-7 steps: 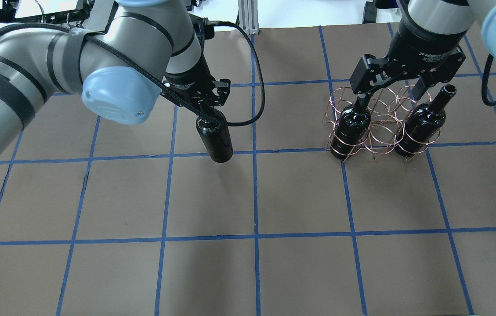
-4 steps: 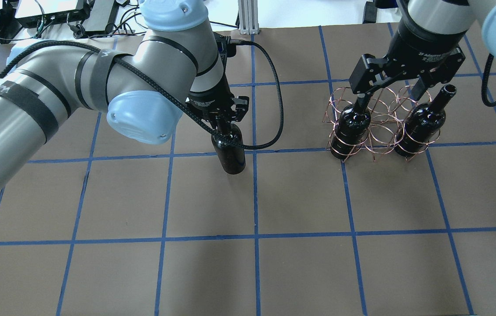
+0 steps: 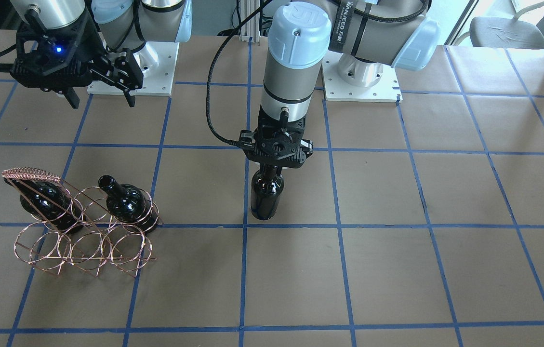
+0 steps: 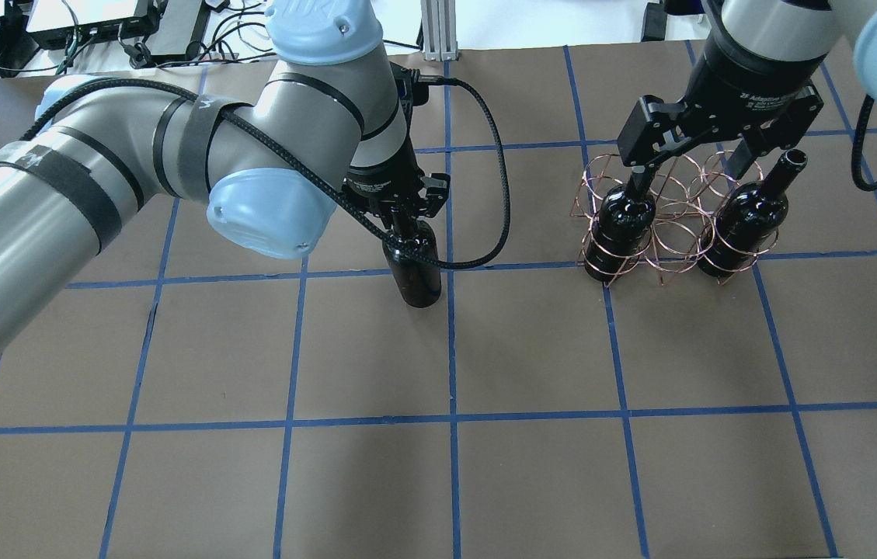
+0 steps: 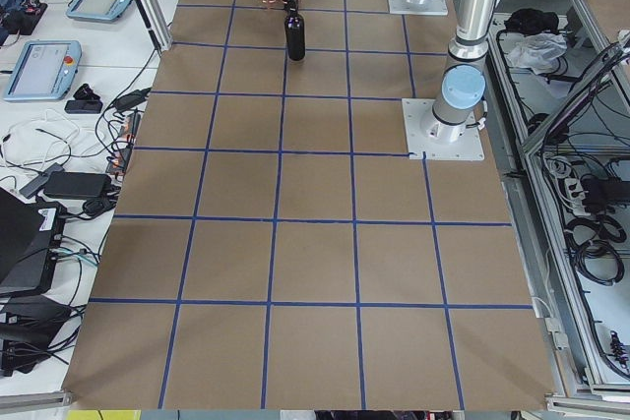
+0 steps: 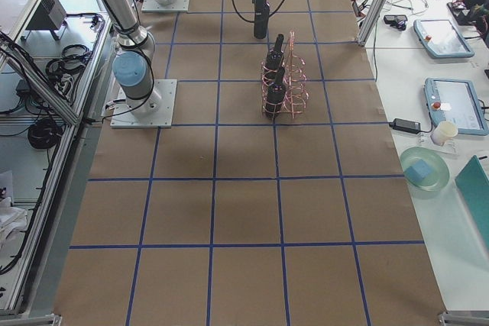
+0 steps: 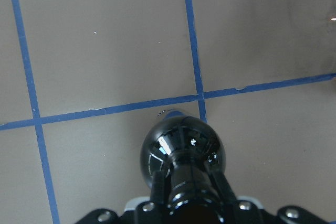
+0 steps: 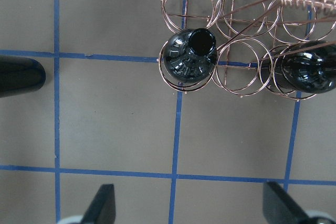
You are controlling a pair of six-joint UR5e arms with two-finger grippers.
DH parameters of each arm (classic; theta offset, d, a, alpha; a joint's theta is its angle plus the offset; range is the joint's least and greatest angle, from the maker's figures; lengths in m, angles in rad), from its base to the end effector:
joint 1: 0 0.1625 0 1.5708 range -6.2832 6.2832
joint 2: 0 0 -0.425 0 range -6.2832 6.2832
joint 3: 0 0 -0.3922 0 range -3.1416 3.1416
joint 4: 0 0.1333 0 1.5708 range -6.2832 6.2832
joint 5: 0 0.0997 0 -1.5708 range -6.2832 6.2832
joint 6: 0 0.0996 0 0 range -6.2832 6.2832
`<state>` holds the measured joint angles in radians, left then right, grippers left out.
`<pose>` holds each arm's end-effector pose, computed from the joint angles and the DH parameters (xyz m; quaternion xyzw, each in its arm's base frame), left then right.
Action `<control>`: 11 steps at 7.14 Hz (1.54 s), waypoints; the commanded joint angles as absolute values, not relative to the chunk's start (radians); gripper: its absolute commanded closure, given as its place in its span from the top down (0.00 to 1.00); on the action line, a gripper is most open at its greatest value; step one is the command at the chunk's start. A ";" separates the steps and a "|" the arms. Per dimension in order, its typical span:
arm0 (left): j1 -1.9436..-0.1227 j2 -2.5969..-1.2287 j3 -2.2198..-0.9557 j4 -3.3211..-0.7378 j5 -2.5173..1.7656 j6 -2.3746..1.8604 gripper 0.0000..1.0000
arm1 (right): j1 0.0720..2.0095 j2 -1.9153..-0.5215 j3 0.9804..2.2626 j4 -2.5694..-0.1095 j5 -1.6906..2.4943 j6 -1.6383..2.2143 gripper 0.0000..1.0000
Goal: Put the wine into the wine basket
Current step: 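Open the left gripper, leaving the bottle standing upright, and lift away, then grasp the standing bottle's neck with the right gripper while the left arm retreats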
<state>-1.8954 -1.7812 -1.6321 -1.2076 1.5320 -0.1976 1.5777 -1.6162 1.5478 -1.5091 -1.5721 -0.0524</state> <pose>-0.3134 -0.5012 0.3829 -0.0643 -0.9967 0.0392 0.0305 0.1364 -0.4714 0.5149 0.0296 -0.9996 0.0033 0.0007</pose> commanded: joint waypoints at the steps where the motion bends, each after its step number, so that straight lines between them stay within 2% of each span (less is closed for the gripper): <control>1: -1.896 -1.770 -1.632 -1.222 1.535 -0.215 1.00 | 1.585 -1.620 1.548 -1.505 -1.578 -0.017 1.00; 4: -1.881 -1.737 -1.600 -1.268 1.528 -0.259 1.00 | 1.583 -1.617 1.546 -1.508 -1.569 -0.014 1.00; 7: -1.751 -1.706 -1.413 -1.414 1.531 -0.252 1.00 | 1.589 -1.623 1.546 -1.421 -1.530 -0.005 1.00; 8: -1.668 -1.695 -1.402 -1.426 1.529 -0.249 1.00 | 1.595 -1.614 1.534 -1.425 -1.466 0.055 1.00; 9: -1.581 -1.690 -1.396 -1.428 1.528 -0.183 1.00 | 1.633 -1.576 1.514 -1.490 -1.441 0.133 1.00; 11: -1.392 -1.684 -1.394 -1.453 1.545 0.076 1.00 | 1.873 -1.443 1.430 -1.590 -1.584 0.287 1.00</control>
<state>-1.5080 -1.6899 -1.3982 -1.4394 1.5362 -0.0632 1.7372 -1.5232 1.4758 -1.5258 -1.5047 0.1843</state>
